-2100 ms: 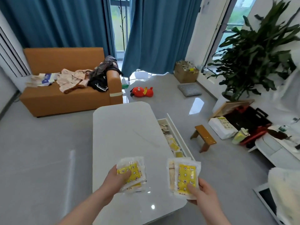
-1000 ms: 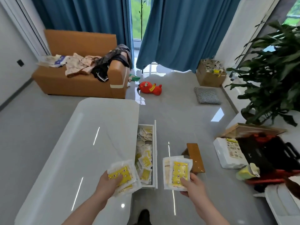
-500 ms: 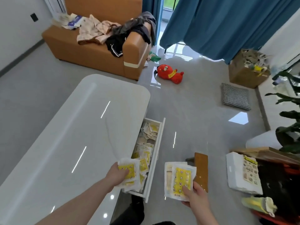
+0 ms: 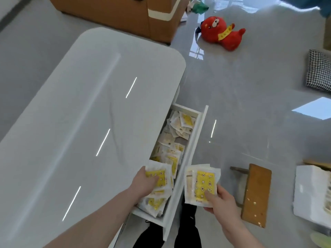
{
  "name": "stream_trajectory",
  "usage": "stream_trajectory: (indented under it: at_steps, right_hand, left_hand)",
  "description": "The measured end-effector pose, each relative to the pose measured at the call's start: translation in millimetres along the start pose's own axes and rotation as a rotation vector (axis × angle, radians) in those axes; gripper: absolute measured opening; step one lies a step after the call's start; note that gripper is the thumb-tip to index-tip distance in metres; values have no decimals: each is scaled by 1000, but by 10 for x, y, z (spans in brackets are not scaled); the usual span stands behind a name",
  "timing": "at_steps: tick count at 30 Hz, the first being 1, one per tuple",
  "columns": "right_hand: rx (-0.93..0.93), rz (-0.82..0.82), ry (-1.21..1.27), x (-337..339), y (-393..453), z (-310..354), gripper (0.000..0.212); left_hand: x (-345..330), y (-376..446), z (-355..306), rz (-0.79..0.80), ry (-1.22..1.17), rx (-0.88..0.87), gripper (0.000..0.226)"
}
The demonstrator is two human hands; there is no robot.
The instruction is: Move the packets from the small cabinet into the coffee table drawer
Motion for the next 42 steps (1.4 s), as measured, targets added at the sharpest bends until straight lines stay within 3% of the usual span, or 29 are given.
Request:
stream_trajectory:
  at_steps: [8,17,23,29,36,42]
  right_hand:
    - [-16,51,-74,10,730,-161,24]
    - [-94,96,-121,77,698,-292,26]
    - [-128,125,-131,70,739,-352,24]
    - [-148,136,-132,50,762,-398,24]
    - [-160,129,-126,87,760,-405,26]
    - [-157,128,-104,100,781,-368,26]
  left_hand:
    - [-132,755,116,-70,-11,-10,32]
    - [-297,496,656,-34,205,36,16]
    - [-381,510,903,-88,229,101,29]
    - [-375,421,1094,-178,281,164,18]
    - [-379,283,950,-175,262,88,8]
    - [-363,480,476,-188,116,-15,27]
Point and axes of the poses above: each hand's wrist, its own y-axis towards the middle knuckle, its own x-axis out of the back of the hand, z = x × y, the point moved 5 cm from there along y, towards the middle knuckle, and after that the axes turned 9 degrees about z, right-handed, at the moved point
